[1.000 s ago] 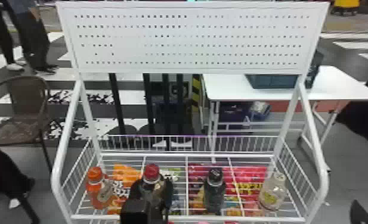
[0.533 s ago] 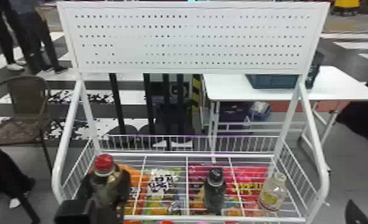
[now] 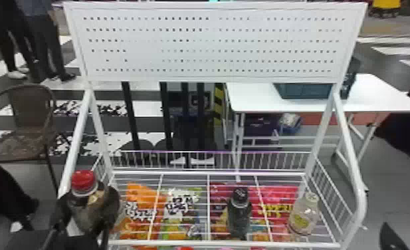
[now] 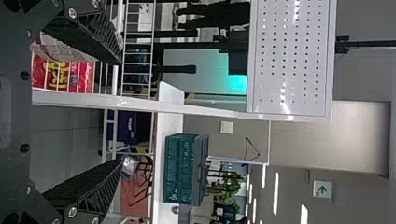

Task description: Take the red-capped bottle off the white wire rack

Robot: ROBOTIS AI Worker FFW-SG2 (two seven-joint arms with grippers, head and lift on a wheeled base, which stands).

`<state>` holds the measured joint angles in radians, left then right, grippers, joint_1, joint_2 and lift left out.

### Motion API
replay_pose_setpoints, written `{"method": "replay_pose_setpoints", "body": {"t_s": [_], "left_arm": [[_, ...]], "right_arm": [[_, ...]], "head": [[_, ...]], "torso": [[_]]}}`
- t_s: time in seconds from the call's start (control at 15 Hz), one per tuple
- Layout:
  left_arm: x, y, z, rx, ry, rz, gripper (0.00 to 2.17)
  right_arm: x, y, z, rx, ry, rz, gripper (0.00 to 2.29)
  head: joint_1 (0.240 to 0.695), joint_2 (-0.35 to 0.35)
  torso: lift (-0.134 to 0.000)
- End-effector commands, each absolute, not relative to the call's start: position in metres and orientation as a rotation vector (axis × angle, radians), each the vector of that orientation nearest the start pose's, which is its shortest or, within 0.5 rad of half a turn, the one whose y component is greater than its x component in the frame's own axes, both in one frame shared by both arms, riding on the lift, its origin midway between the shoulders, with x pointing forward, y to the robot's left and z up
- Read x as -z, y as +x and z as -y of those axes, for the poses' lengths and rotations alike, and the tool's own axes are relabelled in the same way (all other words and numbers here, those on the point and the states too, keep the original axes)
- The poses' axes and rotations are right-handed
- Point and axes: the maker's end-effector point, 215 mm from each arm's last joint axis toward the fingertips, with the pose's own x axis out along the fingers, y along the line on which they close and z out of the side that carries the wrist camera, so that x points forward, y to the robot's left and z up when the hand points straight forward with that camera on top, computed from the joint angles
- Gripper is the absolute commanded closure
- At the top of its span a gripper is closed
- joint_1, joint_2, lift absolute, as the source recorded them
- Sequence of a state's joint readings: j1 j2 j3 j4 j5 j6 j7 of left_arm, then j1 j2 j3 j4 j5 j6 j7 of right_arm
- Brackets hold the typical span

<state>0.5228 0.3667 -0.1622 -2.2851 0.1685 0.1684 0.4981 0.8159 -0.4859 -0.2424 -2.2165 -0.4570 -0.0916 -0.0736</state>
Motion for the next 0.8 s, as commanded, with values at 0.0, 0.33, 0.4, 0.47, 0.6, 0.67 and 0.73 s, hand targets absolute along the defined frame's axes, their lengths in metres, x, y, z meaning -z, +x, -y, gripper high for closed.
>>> {"method": "replay_pose_setpoints", "body": {"t_s": [0.0,0.33,0.4,0.47,0.6,0.67,0.73], "left_arm": [[0.2795,0.4304,-0.2570,-0.154,0.082,-0.018,1.72],[0.2809,0.4292,-0.2591,-0.153,0.082,-0.022,1.72],[0.2814,0.4287,-0.2592,-0.153,0.084,-0.023,1.72],[0.2819,0.4279,-0.2591,-0.154,0.081,-0.024,1.72],[0.2815,0.4270,-0.2591,-0.156,0.078,-0.023,1.72],[0.2811,0.4261,-0.2587,-0.156,0.078,-0.022,1.72],[0.2799,0.4252,-0.2582,-0.155,0.078,-0.021,1.72]], "right_arm": [[0.2922,0.3866,0.3475,-0.048,-0.060,-0.045,0.14],[0.2922,0.3879,0.3458,-0.052,-0.058,-0.047,0.14],[0.2919,0.3878,0.3448,-0.053,-0.057,-0.046,0.14],[0.2911,0.3878,0.3448,-0.055,-0.058,-0.046,0.14],[0.2894,0.3880,0.3443,-0.056,-0.057,-0.041,0.14],[0.2885,0.3880,0.3442,-0.056,-0.057,-0.038,0.14],[0.2860,0.3881,0.3434,-0.059,-0.056,-0.031,0.14]], "head": [[0.499,0.000],[0.499,0.000],[0.499,0.000],[0.499,0.000],[0.499,0.000],[0.499,0.000],[0.499,0.000]], "torso": [[0.000],[0.000],[0.000],[0.000],[0.000],[0.000],[0.000]]}}
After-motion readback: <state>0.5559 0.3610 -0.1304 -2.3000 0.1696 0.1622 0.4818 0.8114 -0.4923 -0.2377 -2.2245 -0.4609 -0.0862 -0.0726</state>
